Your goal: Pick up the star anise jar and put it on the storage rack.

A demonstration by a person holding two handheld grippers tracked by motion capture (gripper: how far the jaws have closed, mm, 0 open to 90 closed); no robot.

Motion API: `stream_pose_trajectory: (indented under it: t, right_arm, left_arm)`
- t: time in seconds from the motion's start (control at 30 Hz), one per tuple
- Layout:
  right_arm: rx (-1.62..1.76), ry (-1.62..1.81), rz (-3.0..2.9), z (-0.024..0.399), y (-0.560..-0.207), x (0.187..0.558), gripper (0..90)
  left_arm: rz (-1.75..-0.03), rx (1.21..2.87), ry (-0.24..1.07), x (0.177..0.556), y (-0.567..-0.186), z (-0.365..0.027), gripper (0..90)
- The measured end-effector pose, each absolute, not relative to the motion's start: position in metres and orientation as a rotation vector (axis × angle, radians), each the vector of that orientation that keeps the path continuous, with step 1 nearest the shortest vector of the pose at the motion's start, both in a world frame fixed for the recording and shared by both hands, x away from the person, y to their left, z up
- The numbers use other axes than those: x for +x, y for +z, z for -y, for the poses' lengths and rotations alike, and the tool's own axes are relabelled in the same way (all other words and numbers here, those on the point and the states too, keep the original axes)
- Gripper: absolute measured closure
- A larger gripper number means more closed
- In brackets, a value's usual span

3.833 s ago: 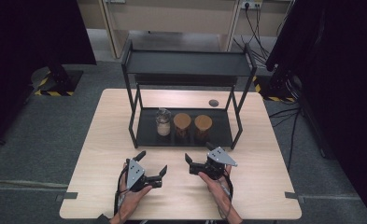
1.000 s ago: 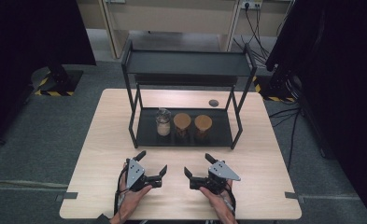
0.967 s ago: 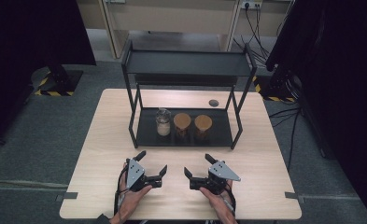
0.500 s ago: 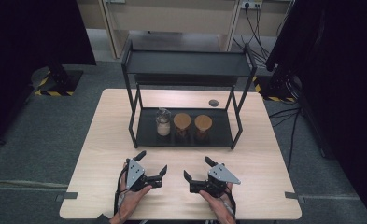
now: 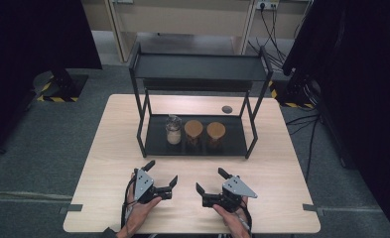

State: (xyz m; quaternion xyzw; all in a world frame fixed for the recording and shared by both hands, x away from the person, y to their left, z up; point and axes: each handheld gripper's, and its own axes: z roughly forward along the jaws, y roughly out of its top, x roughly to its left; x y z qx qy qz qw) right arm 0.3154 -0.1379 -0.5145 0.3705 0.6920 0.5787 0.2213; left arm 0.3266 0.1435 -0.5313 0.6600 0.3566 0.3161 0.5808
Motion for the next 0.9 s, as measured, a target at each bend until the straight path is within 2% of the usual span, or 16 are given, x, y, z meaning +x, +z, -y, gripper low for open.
stream_pose_trajectory:
  t: [0.9]
  right_arm:
    - [1.039,1.596,-1.902,0.1406,-0.5147,0.3166,1.7]
  left_arm:
    - [-0.835,1.543,0.738,0.3267,-0.5313,-0.1433,2.0]
